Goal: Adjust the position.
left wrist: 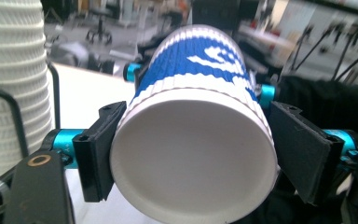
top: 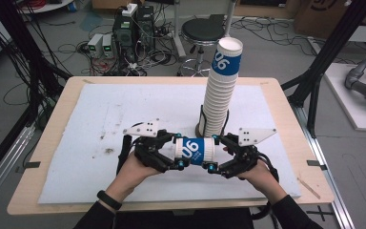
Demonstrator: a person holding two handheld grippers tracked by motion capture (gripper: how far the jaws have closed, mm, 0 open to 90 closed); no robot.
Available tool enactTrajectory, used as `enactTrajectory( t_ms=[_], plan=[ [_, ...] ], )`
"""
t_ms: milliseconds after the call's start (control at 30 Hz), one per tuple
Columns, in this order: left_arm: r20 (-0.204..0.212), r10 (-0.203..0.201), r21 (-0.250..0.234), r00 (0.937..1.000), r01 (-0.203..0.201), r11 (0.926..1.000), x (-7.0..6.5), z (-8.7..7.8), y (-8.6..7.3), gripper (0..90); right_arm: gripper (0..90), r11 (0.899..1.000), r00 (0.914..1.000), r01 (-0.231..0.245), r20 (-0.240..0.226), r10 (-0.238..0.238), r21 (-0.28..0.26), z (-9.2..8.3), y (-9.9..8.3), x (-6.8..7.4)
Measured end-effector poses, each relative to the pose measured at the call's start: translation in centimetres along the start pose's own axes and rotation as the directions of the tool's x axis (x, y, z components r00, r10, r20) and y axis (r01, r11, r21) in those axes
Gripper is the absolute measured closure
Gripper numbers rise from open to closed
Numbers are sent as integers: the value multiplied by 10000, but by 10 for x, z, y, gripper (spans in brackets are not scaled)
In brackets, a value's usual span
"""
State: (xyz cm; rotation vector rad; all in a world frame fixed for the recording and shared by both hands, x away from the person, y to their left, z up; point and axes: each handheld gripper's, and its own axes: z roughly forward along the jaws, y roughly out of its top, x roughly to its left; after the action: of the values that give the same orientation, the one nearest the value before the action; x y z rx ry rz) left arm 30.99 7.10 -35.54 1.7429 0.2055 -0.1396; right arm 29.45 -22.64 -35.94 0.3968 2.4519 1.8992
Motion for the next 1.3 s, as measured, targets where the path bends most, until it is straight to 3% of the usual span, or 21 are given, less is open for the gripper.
enactTrajectory(
  t_ms=[133,267,333,367,400,500,567,600,733,833,900,1133,1300],
  plan=[
    [-74,215,1008,9997,-206,9947,-3,2,4,212,205,9995,9999,84,-67,-82,291,0,0,0],
    [-157,571,2056,9982,-526,9772,-7,4,8,207,205,9961,9992,386,-69,-382,796,0,0,1],
    [-214,708,2393,9973,-636,9689,-8,4,8,207,205,9941,9990,439,-145,-427,994,0,0,1],
    [-214,708,2393,9973,-636,9689,-8,4,8,207,205,9941,9990,439,-145,-427,994,0,0,1],
    [-173,747,2771,9971,-670,9585,-8,6,8,207,205,9898,9983,581,-122,-570,1299,0,1,1],
    [-199,817,3147,9965,-713,9465,-9,11,6,213,204,9840,9969,782,-129,-771,1600,1,1,2],
    [-182,941,3345,9954,-826,9388,-9,12,5,255,204,9810,9963,855,-233,-827,1743,2,2,2],
    [-131,929,3357,9956,-832,9383,-8,12,4,282,202,9805,9965,834,-250,-802,1781,2,1,3],
    [87,939,3032,9955,-921,9485,-5,9,4,287,173,9838,9970,766,-260,-734,1621,1,2,2],
    [228,917,2381,9955,-945,9666,-4,4,5,291,173,9883,9976,634,-375,-587,1389,-2,3,2],
    [209,956,2013,9952,-978,9746,-3,0,4,292,173,9913,9980,554,-368,-514,1191,-4,4,1],
    [-102,954,1083,9954,-938,9897,0,-10,4,295,174,9974,9999,97,-68,-93,716,-9,5,-2],
    [-149,1013,571,9947,-1003,9933,0,-13,3,295,173,9984,9998,-219,-17,220,527,-7,4,-3]
  ],
)
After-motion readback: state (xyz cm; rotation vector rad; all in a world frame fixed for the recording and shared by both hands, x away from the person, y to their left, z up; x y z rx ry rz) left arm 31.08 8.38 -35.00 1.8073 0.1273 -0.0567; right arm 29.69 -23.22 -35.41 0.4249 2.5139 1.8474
